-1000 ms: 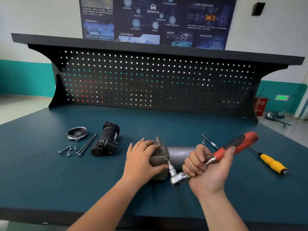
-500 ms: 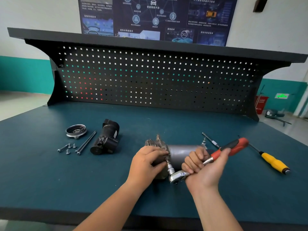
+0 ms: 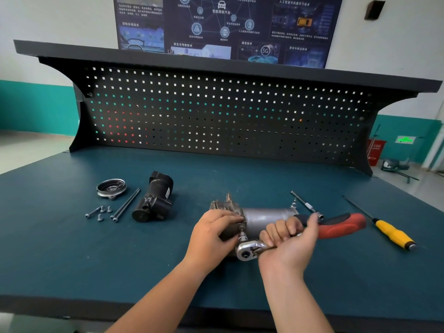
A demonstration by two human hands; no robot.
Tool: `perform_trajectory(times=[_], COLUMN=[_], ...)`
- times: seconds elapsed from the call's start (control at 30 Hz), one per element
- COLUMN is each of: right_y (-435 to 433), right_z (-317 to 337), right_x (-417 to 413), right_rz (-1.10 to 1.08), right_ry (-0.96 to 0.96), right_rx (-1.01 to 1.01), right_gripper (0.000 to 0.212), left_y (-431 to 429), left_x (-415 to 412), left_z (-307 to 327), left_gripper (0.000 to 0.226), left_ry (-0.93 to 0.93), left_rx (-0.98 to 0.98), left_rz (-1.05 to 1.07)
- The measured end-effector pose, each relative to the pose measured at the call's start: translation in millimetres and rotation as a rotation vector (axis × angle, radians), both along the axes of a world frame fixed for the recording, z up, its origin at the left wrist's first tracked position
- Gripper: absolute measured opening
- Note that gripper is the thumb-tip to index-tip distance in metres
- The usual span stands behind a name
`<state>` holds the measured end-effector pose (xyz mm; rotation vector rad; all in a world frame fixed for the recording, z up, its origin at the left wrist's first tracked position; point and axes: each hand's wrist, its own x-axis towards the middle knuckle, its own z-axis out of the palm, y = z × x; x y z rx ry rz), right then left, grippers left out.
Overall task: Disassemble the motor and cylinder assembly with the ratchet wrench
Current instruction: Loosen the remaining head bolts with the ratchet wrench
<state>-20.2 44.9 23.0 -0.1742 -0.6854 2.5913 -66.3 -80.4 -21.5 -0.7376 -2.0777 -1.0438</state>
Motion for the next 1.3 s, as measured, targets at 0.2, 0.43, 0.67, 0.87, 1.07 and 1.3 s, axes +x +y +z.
perform_trajectory(times=[0.2,0.43,0.67,0.87,1.07,1.3], right_y=[8.7,9.5,10.4,10.3,11.4,2.1], right_z=[-3.9,2.0,6.6,6.9,9.8,20.5], right_x=[-1.2,-2.1,-1.6,-3.1,-5.8,-8.8], right_rz=[0.013,0.057,0.085,0.063,0.07,0.105], right_ry=[-0.06,-0.063,-0.067,-0.101,-0.123,-0.058], right_rx=[-0.095,-0.073,-0.028,0.039,0.107,0.509], right_gripper=[0.054,0.051,0.052,0.052,0.053,0.05], left_y=[-12.9,-22.1,12.0,29.6,31.6,31.7], left_x=[21.3,61.4,47.9,39.2,35.3,32.3], left_z=[-0.8,-19.0,-2.5,1.0,-1.6,-4.3], left_gripper=[0.028,0.007,0.029,0.024,0.023,0.025], left_ry=[0.047,-0.141,-1.248,-1.277,-1.281,-1.25], left_rx=[0.154,0.41,0.792,1.078,1.114,1.122], left_rz=[0.007,-0.085,-0.501,-0.557,-0.643,-0.699])
